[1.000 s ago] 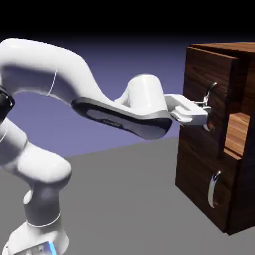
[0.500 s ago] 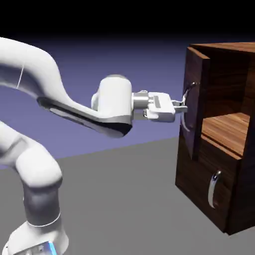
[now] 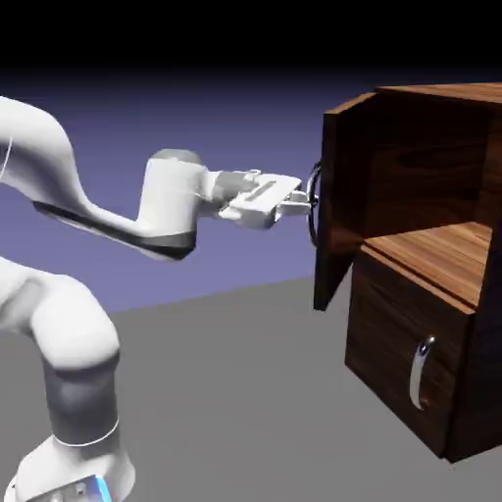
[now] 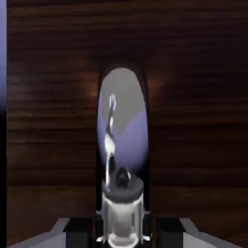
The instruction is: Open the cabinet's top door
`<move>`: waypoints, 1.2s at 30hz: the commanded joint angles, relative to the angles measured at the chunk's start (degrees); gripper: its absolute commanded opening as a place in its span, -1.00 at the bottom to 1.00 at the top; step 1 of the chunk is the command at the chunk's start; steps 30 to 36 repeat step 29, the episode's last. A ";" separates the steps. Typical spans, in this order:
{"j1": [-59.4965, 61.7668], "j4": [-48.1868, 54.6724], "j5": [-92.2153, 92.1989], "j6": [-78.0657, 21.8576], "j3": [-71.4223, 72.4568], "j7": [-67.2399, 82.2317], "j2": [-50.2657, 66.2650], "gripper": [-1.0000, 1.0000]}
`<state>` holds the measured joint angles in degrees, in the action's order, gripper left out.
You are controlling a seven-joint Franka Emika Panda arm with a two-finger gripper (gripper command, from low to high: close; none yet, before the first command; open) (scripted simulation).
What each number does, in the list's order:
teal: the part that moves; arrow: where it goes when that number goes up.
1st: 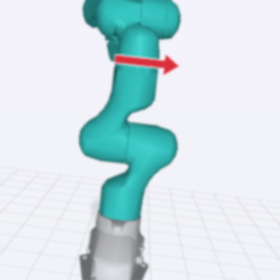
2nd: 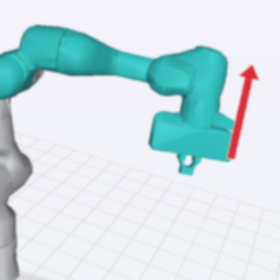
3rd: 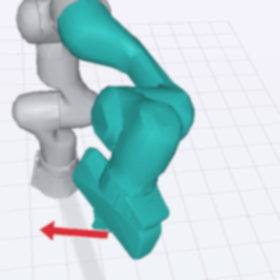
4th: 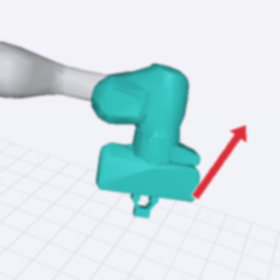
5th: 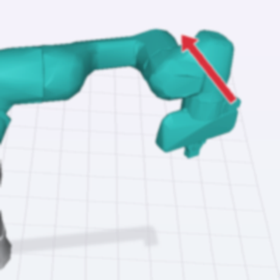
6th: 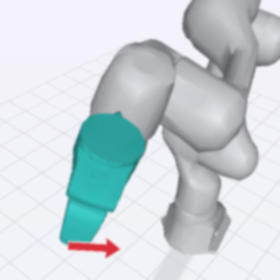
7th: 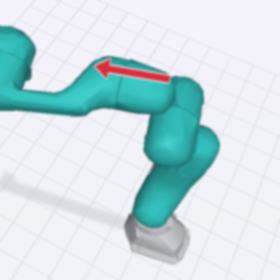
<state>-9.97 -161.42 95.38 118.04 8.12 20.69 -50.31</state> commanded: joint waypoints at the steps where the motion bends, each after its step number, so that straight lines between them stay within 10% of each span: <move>1: -0.36 0.25 -2.54 -2.17 1.83 0.29 0.39 -1.00; 28: 7.74 40.53 -35.89 -68.10 42.30 -12.29 44.57 -1.00; 36: 7.69 41.37 -35.91 -69.18 42.58 -12.76 45.58 -1.00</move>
